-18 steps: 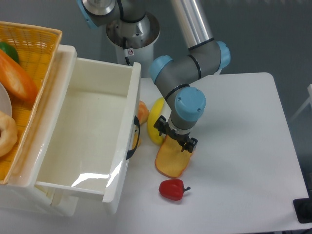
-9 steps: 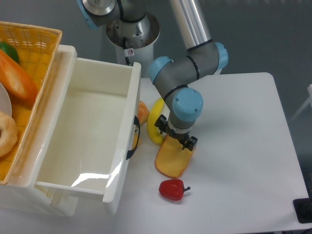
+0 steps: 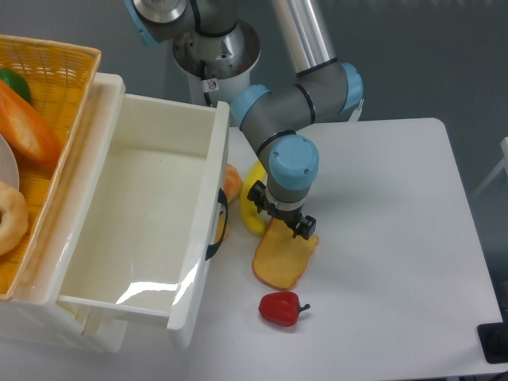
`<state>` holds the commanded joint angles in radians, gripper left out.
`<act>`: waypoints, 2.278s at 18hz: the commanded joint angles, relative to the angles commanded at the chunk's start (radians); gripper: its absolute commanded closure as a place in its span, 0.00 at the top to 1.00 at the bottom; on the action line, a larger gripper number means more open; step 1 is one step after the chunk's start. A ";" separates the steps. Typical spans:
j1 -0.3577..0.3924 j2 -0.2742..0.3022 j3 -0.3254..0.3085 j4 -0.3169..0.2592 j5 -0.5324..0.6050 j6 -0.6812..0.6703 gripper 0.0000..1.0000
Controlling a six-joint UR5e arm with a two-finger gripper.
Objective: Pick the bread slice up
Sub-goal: 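Close the gripper on the crust edge of the bread slice, then lift the bread slice and carry it away from the banana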
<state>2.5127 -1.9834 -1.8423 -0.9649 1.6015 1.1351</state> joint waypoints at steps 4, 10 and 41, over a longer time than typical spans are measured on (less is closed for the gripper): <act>0.000 0.000 -0.002 0.003 0.003 0.002 0.96; -0.002 -0.012 0.003 0.005 0.034 0.000 0.88; 0.106 -0.046 0.211 -0.020 0.025 0.021 0.00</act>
<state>2.6184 -2.0294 -1.6309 -0.9847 1.6260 1.1566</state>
